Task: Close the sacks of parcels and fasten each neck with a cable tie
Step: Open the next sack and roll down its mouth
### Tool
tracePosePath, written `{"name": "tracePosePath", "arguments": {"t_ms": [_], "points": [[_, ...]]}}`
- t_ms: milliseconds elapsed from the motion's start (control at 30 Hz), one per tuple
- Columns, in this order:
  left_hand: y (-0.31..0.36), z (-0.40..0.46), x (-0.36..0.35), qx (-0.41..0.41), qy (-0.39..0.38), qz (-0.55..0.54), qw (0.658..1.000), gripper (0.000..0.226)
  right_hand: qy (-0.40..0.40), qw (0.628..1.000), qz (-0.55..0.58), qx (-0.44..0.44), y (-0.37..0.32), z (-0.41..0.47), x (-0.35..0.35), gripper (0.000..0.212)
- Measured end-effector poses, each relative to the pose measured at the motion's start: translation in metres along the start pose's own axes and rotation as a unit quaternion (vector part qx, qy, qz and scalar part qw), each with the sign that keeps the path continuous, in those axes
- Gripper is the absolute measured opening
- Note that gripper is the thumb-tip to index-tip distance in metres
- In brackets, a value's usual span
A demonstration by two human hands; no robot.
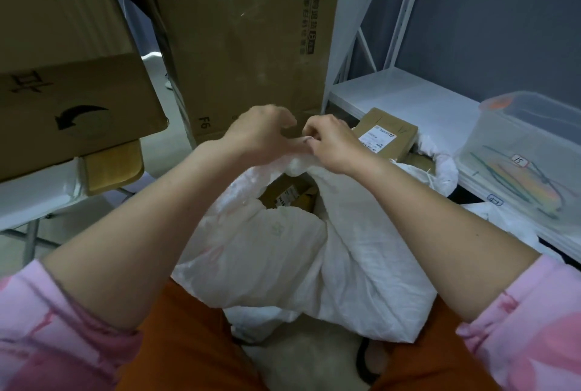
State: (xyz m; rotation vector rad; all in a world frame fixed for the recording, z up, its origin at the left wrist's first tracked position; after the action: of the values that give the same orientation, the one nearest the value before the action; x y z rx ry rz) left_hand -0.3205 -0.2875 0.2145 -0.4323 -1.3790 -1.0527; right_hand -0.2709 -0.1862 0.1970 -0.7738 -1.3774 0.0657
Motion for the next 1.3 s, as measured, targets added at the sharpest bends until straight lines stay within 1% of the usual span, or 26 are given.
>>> {"name": "tracePosePath", "arguments": {"t_ms": [67, 133, 167, 233, 300, 367, 467, 533, 667, 700, 733, 767, 833, 900, 967, 1033, 1067, 1100, 1133, 1167, 1233, 1267, 1300], "points": [[0.004, 0.000, -0.007, -0.021, -0.026, 0.044, 0.998, 0.022, -0.018, 0.999, 0.041, -0.014, 0.001, 0.003, -0.003, 0.008], [-0.001, 0.002, -0.009, -0.004, -0.018, 0.094, 0.995, 0.013, -0.034, 0.997, 0.070, -0.023, 0.003, 0.001, -0.005, 0.006], [-0.004, 0.002, -0.008, 0.011, -0.009, 0.106, 0.994, 0.013, -0.040, 0.996, 0.081, -0.024, 0.004, -0.001, -0.006, 0.005], [-0.009, 0.004, -0.005, 0.040, 0.017, 0.111, 0.993, 0.014, -0.041, 0.996, 0.072, -0.015, 0.007, -0.005, -0.004, 0.020], [-0.016, 0.006, -0.001, 0.062, 0.047, 0.108, 0.991, 0.016, -0.022, 0.999, 0.025, -0.004, 0.012, -0.007, 0.000, 0.032], [-0.023, 0.009, 0.001, 0.079, 0.057, 0.092, 0.991, 0.019, -0.003, 1.000, -0.006, -0.013, 0.020, -0.008, 0.003, 0.028], [-0.026, 0.012, -0.001, 0.101, 0.049, 0.058, 0.992, 0.020, -0.008, 0.999, 0.013, -0.044, 0.031, -0.006, 0.006, 0.020], [-0.026, 0.012, -0.001, 0.110, 0.053, 0.024, 0.992, 0.020, -0.031, 0.998, 0.022, -0.046, 0.031, -0.004, 0.006, 0.019], [-0.031, 0.010, -0.003, 0.114, 0.060, -0.043, 0.991, 0.019, -0.107, 0.990, 0.058, -0.070, 0.031, -0.001, -0.001, 0.018], [-0.033, 0.009, -0.002, 0.116, 0.063, -0.045, 0.990, 0.018, -0.126, 0.986, 0.076, -0.080, 0.032, -0.001, -0.003, 0.018], [-0.034, 0.007, 0.000, 0.118, 0.067, -0.022, 0.991, 0.017, -0.149, 0.980, 0.098, -0.091, 0.033, 0.000, -0.004, 0.017], [-0.031, 0.005, 0.004, 0.110, 0.075, 0.029, 0.991, 0.017, -0.173, 0.972, 0.121, -0.099, 0.034, 0.000, -0.005, 0.017], [-0.012, 0.003, 0.011, 0.056, 0.082, 0.124, 0.987, 0.027, -0.209, 0.960, 0.153, -0.104, 0.034, 0.003, -0.007, 0.018], [0.012, 0.002, 0.007, -0.008, 0.059, 0.109, 0.992, 0.038, -0.226, 0.954, 0.169, -0.103, 0.033, 0.006, -0.007, 0.019], [0.030, 0.000, -0.004, -0.051, 0.014, 0.067, 0.996, 0.032, -0.236, 0.947, 0.192, -0.106, 0.033, 0.008, -0.005, 0.020], [0.033, -0.001, -0.013, -0.058, -0.026, 0.065, 0.996, 0.028, -0.254, 0.940, 0.198, -0.117, 0.036, 0.007, -0.005, 0.020], [0.030, 0.001, -0.016, -0.048, -0.042, 0.066, 0.996, 0.026, -0.259, 0.938, 0.196, -0.123, 0.036, 0.005, -0.004, 0.019], [0.026, 0.003, -0.018, -0.033, -0.051, 0.069, 0.996, 0.023, -0.256, 0.939, 0.193, -0.125, 0.036, 0.003, -0.004, 0.019], [0.022, 0.005, -0.019, -0.016, -0.059, 0.081, 0.995, 0.019, -0.231, 0.949, 0.178, -0.119, 0.034, 0.002, -0.001, 0.017], [0.019, 0.007, -0.019, 0.007, -0.067, 0.097, 0.993, 0.015, -0.180, 0.967, 0.147, -0.105, 0.031, 0.002, 0.003, 0.014], [0.009, 0.012, -0.019, 0.060, -0.071, 0.113, 0.989, 0.013, -0.042, 0.995, 0.067, -0.064, 0.022, -0.002, 0.015, 0.011], [0.005, 0.014, -0.017, 0.083, -0.069, 0.106, 0.988, 0.013, 0.010, 0.999, 0.030, -0.040, 0.015, -0.006, 0.019, 0.018], [0.001, 0.016, -0.015, 0.102, -0.066, 0.095, 0.988, 0.013, 0.036, 0.999, -0.001, -0.017, 0.008, -0.012, 0.019, 0.026]]}}
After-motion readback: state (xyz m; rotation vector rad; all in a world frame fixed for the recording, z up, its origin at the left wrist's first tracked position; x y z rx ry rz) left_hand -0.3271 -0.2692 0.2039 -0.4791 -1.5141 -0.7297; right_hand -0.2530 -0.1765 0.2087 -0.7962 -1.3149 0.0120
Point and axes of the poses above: each hand's wrist, its own z-axis towards the middle knuckle, its own x-axis out of the back of the hand, y = z × x, the point moved 7 cm from there along z, towards the middle knuckle, and after that the axes turned 14 degrees about -x, right-handed, at the moved point
